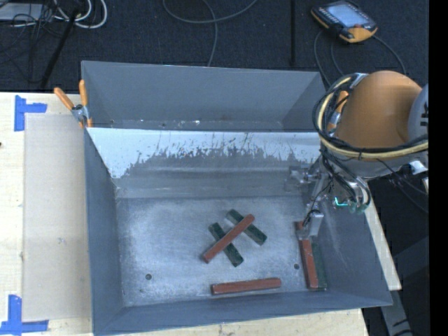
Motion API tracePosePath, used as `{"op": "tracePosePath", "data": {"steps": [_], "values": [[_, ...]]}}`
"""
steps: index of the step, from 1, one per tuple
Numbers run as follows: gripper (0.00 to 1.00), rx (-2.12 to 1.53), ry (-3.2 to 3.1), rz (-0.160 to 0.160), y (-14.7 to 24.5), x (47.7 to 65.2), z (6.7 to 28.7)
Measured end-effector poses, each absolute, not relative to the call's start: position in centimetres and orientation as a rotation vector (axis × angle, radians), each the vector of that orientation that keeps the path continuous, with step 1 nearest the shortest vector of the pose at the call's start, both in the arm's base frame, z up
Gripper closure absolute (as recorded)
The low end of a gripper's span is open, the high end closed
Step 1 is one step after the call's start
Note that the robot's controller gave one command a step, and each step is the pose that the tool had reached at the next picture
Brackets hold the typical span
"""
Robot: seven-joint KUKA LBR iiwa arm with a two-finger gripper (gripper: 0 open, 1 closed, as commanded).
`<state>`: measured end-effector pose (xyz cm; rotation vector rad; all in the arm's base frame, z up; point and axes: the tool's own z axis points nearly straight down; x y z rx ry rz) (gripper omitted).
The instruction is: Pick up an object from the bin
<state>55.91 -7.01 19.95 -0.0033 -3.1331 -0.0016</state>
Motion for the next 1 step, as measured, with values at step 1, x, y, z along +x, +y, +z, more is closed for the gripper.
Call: {"op": "tracePosePath", "data": {"steps": [1], "values": [[0.00,0.000,-3.141,0.000,-6.98,56.08,20.38]]}}
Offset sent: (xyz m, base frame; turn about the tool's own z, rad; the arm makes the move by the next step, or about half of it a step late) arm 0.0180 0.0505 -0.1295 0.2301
